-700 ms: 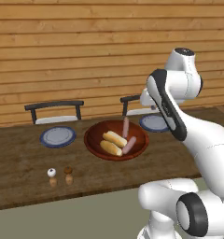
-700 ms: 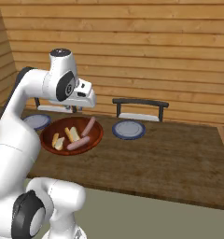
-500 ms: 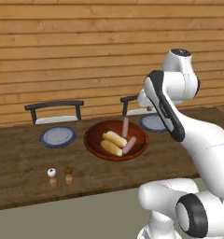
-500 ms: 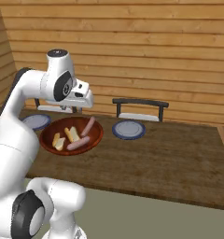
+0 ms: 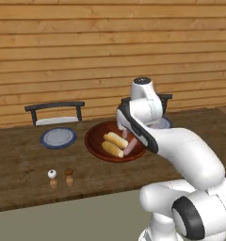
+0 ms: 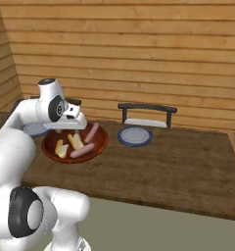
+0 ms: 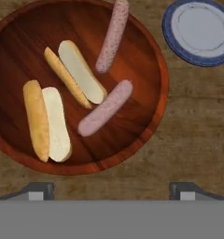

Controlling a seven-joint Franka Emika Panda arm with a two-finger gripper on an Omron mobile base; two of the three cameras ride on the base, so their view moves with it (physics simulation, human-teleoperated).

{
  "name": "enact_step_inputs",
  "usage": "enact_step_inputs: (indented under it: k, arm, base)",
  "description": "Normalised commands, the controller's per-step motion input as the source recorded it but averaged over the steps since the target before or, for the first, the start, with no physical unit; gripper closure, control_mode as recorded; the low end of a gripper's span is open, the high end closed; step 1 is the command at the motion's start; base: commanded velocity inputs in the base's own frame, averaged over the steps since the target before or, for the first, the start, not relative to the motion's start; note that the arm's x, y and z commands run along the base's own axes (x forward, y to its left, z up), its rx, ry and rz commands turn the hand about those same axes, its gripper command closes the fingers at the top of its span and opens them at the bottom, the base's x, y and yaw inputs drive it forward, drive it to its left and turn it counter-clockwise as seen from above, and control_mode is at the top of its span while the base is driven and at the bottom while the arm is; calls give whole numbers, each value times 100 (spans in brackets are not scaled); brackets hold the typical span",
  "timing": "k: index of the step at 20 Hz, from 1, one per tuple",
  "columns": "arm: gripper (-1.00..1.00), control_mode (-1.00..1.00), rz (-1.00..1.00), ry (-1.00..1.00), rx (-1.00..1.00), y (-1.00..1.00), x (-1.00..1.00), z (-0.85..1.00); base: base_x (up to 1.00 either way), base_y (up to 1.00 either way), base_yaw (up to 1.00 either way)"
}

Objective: Place one bun and one sausage from the bowl on each plate.

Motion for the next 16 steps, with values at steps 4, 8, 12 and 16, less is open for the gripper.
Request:
enact_step_inputs:
  k: [4, 8, 12, 16]
  arm:
    - [-100, -100, -5, 0, 7, -6, 61, -100]
    - [-100, -100, -19, 0, 17, -15, 73, -79]
    - [-100, -100, -19, 0, 3, -6, 62, -30]
    - [-100, -100, -12, 7, 0, 2, 23, -26]
  base:
    - [0, 0, 0]
    - [0, 0, 0]
    - [0, 0, 0]
    - [0, 0, 0]
